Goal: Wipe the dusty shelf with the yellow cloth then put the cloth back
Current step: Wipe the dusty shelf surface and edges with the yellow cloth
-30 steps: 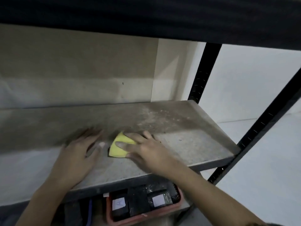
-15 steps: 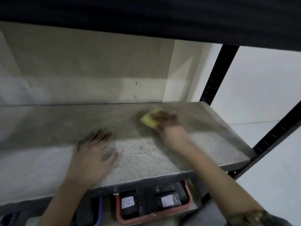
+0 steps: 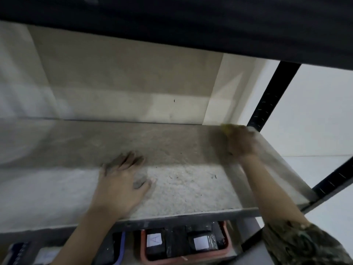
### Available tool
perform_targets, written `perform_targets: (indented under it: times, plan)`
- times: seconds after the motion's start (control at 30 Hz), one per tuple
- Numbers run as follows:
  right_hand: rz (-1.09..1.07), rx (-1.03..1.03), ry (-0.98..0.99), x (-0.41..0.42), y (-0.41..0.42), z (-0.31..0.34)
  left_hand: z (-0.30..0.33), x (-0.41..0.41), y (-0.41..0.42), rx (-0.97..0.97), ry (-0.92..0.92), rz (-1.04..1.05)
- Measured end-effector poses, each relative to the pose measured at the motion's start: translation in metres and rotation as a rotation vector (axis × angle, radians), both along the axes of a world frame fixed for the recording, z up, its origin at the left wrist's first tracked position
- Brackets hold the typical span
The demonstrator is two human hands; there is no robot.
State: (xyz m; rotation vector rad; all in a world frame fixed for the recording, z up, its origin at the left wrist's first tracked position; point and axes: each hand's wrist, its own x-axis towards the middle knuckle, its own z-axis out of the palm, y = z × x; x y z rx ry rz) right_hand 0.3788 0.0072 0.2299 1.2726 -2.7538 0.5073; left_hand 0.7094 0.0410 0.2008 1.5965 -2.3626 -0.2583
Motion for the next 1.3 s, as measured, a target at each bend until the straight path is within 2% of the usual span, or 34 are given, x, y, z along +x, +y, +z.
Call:
perform_targets:
  times: [0.1, 0.13, 0.2, 0.27, 0.37, 0.43, 0.5, 0.57, 0.67, 0.7, 0.77, 0.83, 0.9, 1.03, 1.2, 1.3]
  plan:
    - [0.66, -0.04, 0.031, 0.094, -0.031, -0.012, 0.0, 0.0, -0.001, -0.008, 0.006, 0.003]
    - [0.785, -0.036, 0.005, 0.125, -0.036, -0.016, 0.0, 0.0, -0.002, -0.013, 0.007, 0.001]
    - [0.84, 0.036, -0.025, 0.16, -0.047, -0.019, -0.001, 0.002, -0.002, -0.022, 0.005, 0.001]
    - [0.773, 0.039, -0.106, 0.155, -0.058, -0.022, -0.002, 0.002, -0.003, -0.022, -0.002, 0.002]
    - [0.53, -0.027, -0.193, 0.096, -0.055, -0.024, -0.002, 0.001, -0.003, -0.018, 0.008, -0.001]
    - [0.287, 0.006, -0.168, 0.032, -0.041, -0.028, -0.002, 0.0, -0.003, -0.022, 0.015, 0.004]
    - [0.038, 0.007, -0.057, -0.031, -0.014, -0.025, -0.002, -0.001, -0.002, -0.016, 0.008, 0.007]
    - [-0.082, 0.022, 0.018, -0.068, 0.008, -0.018, 0.001, -0.001, -0.001, -0.023, 0.013, 0.003]
    - [-0.166, -0.06, -0.078, -0.059, 0.011, -0.007, 0.004, 0.0, 0.001, -0.023, -0.005, -0.009]
    - [-0.129, -0.118, -0.079, -0.046, 0.01, -0.002, 0.005, 0.0, 0.002, -0.02, -0.02, -0.015]
    - [0.178, -0.07, 0.046, -0.007, 0.008, 0.0, 0.007, -0.002, 0.001, -0.001, -0.06, -0.028]
    - [0.566, 0.027, 0.076, 0.039, 0.01, -0.008, 0.011, -0.01, 0.002, 0.026, -0.081, -0.068]
    - [0.725, 0.036, 0.062, 0.064, 0.01, -0.014, 0.015, -0.028, 0.003, 0.04, -0.041, -0.132]
    - [0.543, 0.026, -0.022, 0.021, -0.005, -0.013, 0.008, -0.072, 0.005, 0.009, -0.056, -0.257]
    - [-0.022, -0.014, -0.05, -0.074, 0.022, -0.004, 0.0, -0.078, 0.0, 0.022, -0.047, -0.273]
    - [-0.153, -0.002, -0.029, -0.093, 0.039, -0.002, 0.0, -0.08, -0.001, 0.011, -0.046, -0.261]
